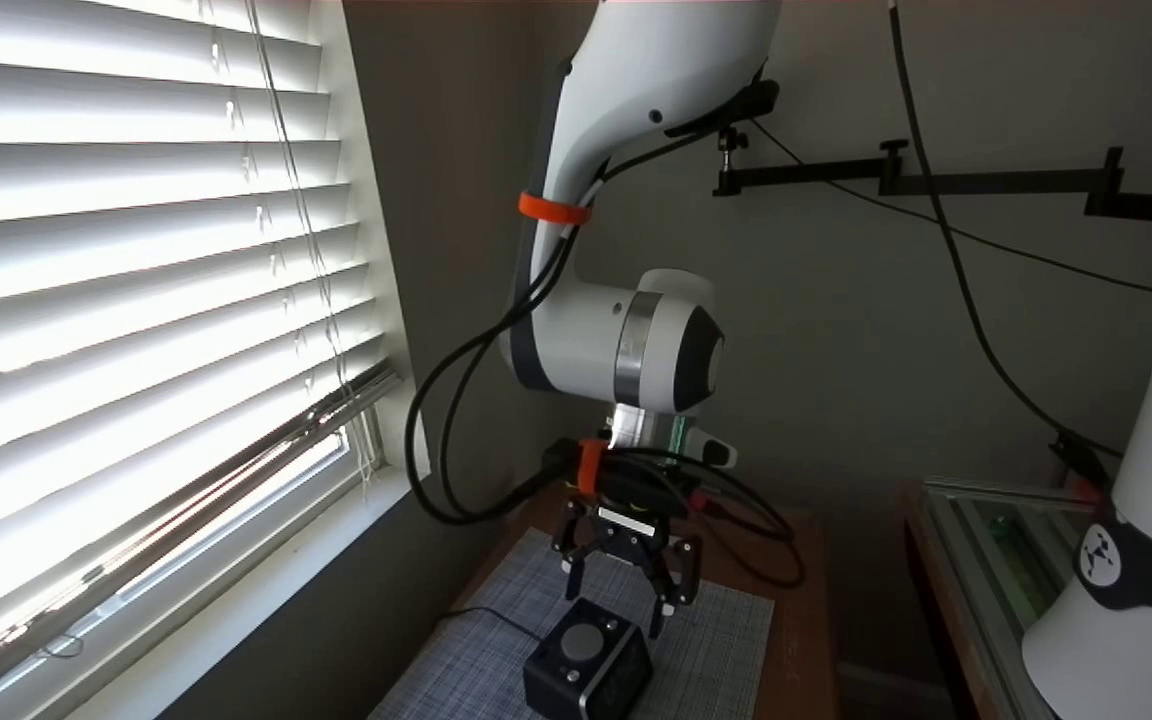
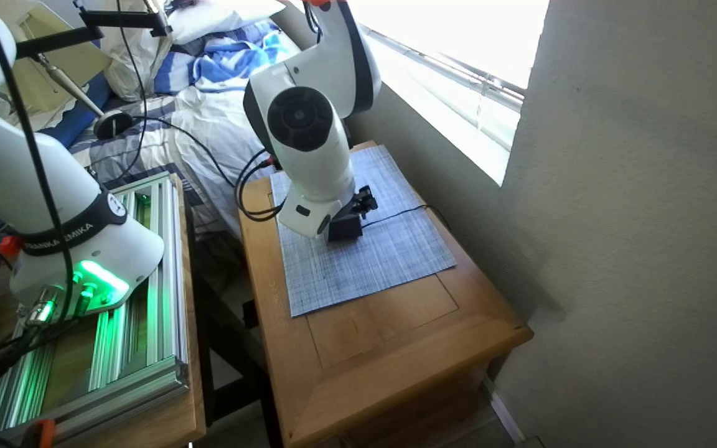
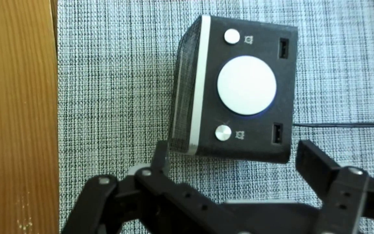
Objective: Pick up the black digital clock and turn it onto its side
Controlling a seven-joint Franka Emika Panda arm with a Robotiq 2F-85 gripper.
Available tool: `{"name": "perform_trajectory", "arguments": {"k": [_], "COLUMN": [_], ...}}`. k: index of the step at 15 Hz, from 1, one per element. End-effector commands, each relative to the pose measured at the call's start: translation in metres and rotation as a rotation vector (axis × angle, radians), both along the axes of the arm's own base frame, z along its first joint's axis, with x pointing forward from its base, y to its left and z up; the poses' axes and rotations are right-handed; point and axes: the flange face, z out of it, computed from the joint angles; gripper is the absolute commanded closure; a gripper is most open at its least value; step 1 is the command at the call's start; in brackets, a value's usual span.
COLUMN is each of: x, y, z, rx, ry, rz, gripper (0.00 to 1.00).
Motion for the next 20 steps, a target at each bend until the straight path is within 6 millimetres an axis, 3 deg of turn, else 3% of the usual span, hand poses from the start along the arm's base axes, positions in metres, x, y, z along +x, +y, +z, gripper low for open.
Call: {"name": "perform_trajectory", "arguments": {"k": [1,13,15,18,20], "x": [0.004,0.004,0.004,0.005,0.006], "y": [-0.004,-0.012,-0.014,-0.016,-0.016], "z": [-0.010,-0.026,-0.026,-0.026,-0.026], "rx": [0.036,0.121,0.126,0.125,0.127], "ry": [-0.017,-0.004,-0.005,-0.005,-0.004], "rz": [-0.025,-0.050,-0.053,-0.055,-0.055], "gripper": [0.00,0.01,0.13,0.40,0.41]}}
